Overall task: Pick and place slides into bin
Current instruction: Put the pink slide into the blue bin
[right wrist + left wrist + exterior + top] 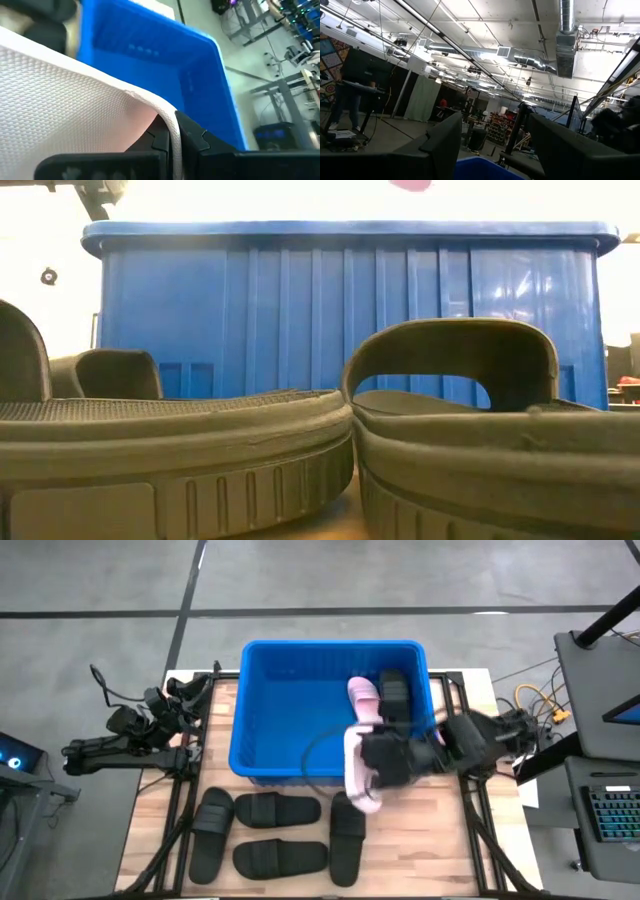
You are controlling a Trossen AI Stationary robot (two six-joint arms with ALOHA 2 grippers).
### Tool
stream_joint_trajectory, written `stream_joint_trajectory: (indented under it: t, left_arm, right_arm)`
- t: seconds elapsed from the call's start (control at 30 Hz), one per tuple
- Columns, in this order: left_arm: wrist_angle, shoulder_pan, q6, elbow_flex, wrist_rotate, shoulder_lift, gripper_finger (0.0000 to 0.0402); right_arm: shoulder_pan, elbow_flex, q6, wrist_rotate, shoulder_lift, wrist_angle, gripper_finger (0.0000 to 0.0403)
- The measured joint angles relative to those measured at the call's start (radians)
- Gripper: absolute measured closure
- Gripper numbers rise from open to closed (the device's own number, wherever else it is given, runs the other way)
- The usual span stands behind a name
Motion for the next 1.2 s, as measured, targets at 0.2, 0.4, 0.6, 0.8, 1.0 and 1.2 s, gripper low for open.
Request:
stream_joint_trajectory:
  t: [0.2, 0.4, 0.6, 0.8, 1.0, 1.2]
  left_arm:
    - [0.0, 0.0, 0.0, 0.0, 0.0, 0.0, 0.0185]
    - [0.001, 0.0, 0.0, 0.0, 0.0, 0.0, 0.0185]
    - [0.0, 0.0, 0.003, 0.0, 0.0, 0.0, 0.0185]
    - [0.012, 0.0, 0.031, 0.0, -0.015, -0.003, 0.0185]
    - [0.009, 0.0, 0.035, 0.0, -0.071, -0.006, 0.0185]
    - [0.008, 0.0, 0.035, 0.0, -0.112, -0.006, 0.0185]
  right_arm:
    - [-0.206, -0.003, -0.216, -0.109, -0.005, 0.0, 0.0394]
    - [-0.39, -0.016, -0.454, -0.166, 0.012, 0.013, 0.0394]
    - [-0.552, -0.026, -0.517, -0.26, 0.045, 0.025, 0.0394]
    - [-0.65, -0.088, -0.652, -0.28, 0.073, 0.108, 0.0394]
    - [-0.734, -0.226, -0.817, -0.295, 0.073, 0.259, 0.0394]
    - [-0.82, -0.374, -0.897, -0.358, 0.073, 0.369, 0.0394]
